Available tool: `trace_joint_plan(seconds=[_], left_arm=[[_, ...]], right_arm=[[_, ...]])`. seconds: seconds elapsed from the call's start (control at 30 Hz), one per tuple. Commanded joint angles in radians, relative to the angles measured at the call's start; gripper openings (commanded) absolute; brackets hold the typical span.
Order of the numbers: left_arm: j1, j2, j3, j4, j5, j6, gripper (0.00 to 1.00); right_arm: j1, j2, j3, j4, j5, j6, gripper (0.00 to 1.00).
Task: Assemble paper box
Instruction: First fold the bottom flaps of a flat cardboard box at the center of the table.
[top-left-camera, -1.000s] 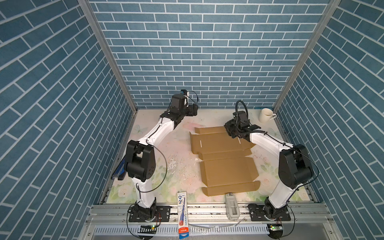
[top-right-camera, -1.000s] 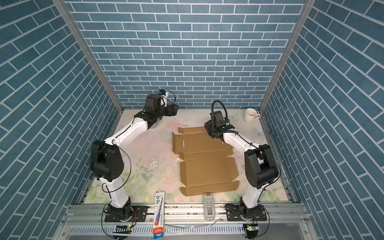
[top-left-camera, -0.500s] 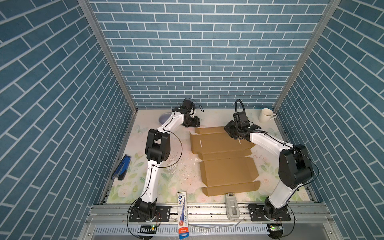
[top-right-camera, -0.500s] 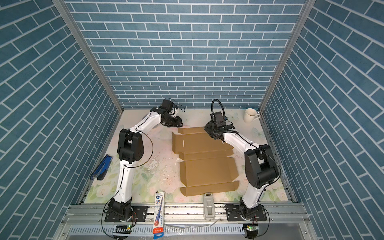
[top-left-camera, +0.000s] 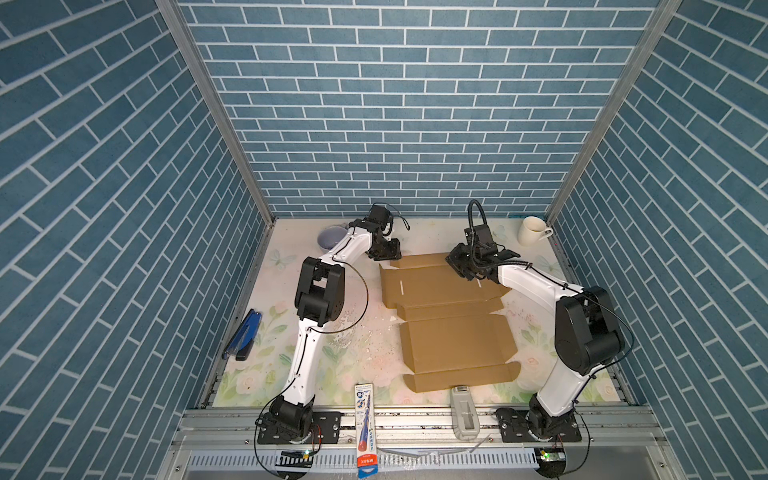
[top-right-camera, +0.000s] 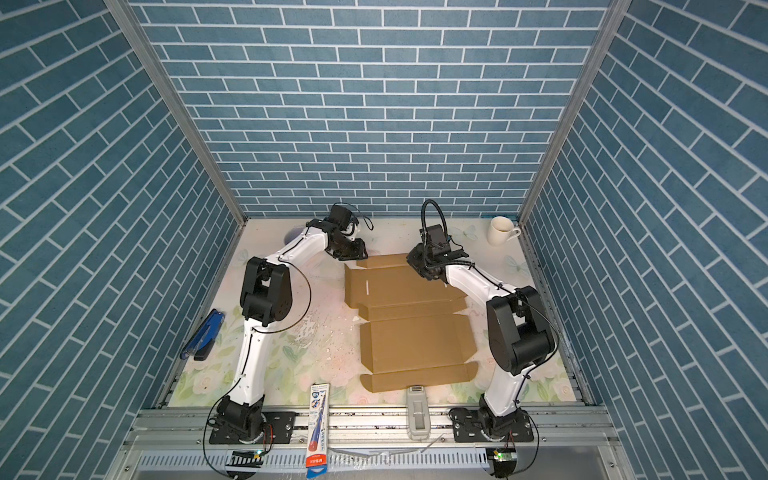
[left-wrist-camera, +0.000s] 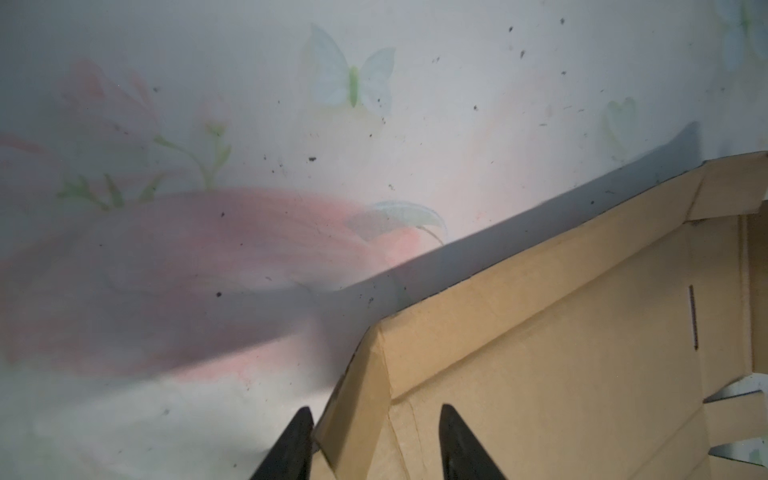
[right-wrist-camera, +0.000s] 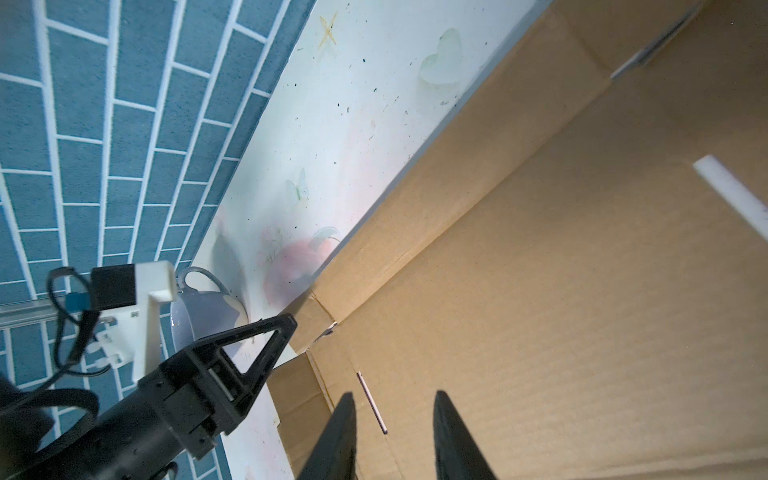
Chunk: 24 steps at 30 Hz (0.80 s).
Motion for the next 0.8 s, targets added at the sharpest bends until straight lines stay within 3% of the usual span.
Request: trace_joint_plan(seconds=[0.0,0.13,0.4,0.6,0.77], left_arm=[[-0.007,0.035,0.022,-0.001,-0.004,-0.014,0.47],[-0.009,0.044,0.019,0.008,-0.011,-0.018,0.41],[-0.008,-0.001,-0.070,0.138,0.000,-0.065,0.00],[-0.010,-0.098,-0.196,0.273,-0.004,-0.091,0.00],[-0.018,-0.265,-0.420,0.499,-0.057,-0.098,0.00]], right_arm=[[-0.003,0.013,-0.028,0.009,-0.005,-0.016,0.33],[-0.003,0.013,-0.026,0.013,-0.008,-0.014,0.33],[-0.003,0.021,-0.028,0.014,-0.010,-0.011,0.32],[-0.003,0.033,-0.003,0.006,-0.023,-0.002,0.33],[-0.007,0.032,0.028,-0.012,-0.041,0.028,0.43]])
